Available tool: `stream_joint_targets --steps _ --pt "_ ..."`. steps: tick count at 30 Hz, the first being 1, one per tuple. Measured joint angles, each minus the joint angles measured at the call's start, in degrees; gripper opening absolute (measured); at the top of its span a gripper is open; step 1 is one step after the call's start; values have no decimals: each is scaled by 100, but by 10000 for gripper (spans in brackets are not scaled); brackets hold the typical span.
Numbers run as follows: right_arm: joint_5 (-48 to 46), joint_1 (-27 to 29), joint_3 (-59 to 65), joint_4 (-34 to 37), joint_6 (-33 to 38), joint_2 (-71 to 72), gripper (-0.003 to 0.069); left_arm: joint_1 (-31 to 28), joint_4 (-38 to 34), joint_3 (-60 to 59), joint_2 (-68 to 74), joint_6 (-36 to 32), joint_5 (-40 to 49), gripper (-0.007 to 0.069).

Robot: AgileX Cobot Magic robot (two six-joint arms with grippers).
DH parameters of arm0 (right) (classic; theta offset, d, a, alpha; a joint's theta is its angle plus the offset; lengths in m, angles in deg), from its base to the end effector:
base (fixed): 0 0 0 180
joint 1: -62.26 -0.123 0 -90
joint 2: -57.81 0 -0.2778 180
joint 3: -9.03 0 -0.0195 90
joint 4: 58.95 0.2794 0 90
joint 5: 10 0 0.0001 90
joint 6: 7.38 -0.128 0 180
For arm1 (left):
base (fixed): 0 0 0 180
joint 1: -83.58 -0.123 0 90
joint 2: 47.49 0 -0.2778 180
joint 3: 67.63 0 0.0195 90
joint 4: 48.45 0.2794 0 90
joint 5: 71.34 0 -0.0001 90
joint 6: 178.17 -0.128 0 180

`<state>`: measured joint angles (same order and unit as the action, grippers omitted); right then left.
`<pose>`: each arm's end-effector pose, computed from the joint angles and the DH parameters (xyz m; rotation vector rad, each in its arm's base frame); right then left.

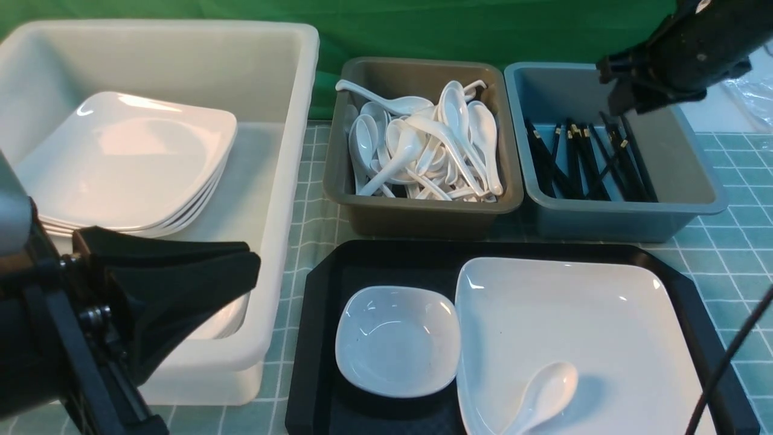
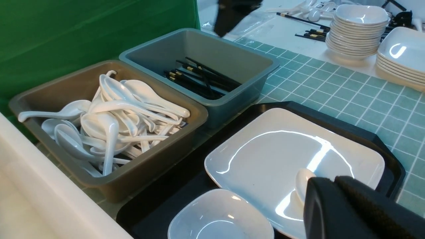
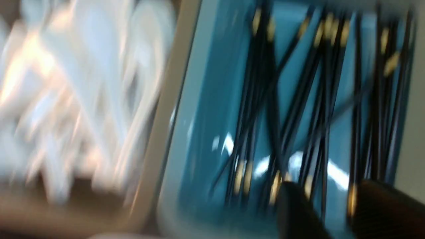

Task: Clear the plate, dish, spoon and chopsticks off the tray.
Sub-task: Use the right arm to grab a soup spoon from the plate

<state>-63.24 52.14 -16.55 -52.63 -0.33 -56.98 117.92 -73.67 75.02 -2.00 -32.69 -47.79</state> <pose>0.4642 0.0943 0.2976 -0.3267 2.4637 0.1604 0.1546 -0.1321 0.3439 0.8228 1.6458 -0.4405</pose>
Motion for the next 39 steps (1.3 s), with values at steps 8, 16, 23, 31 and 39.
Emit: stream_joint_targets --steps 8,16,23,31,39 --pt "-540 -1293 2726 -929 -1532 1354 277 0 0 0 0 -2 194 17" --pt "844 -2443 4517 -1011 -3578 1678 552 0 0 0 0 -2 210 17" --pt "1255 -2751 4602 -423 -3810 1676 557 0 0 0 0 -2 210 17" --pt "1560 -2784 4829 -367 -3943 1249 557 0 0 0 0 -2 222 17" --pt "2392 -2785 4820 -369 -3791 778 416 0 0 0 0 -2 233 17"
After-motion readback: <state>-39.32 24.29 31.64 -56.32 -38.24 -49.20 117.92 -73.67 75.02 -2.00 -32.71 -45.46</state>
